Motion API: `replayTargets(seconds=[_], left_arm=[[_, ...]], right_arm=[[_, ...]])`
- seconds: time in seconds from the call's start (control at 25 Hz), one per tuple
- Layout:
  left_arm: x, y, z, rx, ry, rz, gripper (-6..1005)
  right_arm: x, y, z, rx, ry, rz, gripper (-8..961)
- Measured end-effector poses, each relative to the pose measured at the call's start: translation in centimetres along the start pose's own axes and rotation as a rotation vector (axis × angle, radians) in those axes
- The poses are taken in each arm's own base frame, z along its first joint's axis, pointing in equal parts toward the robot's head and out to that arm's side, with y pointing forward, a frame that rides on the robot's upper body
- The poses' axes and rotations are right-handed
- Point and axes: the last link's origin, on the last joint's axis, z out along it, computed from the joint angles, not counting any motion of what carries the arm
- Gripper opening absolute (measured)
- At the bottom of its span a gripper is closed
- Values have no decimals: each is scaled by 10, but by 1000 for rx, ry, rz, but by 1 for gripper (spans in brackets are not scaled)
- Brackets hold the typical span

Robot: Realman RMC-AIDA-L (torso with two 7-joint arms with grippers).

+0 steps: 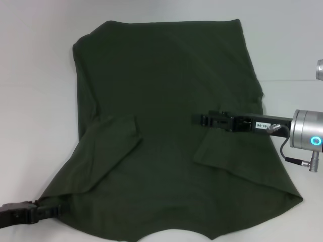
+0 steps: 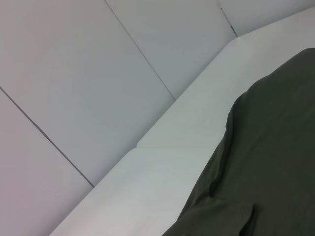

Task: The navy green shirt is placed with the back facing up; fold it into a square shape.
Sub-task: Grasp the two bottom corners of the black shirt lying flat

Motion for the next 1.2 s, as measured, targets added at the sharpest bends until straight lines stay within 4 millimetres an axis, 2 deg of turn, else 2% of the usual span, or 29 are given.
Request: replayTargets(seconds=[0.64,1.08,1.2], left_arm=[[8,1,3,3,-7,20,844],[11,1,4,5,-1,-8,381],[11,1,4,2,1,-12,151]], right_arm=[[1,0,0,0,-2,3,928],[3,-5,-11,21,-2,-7,928],[5,-7,-17,32,-3,-7,928]])
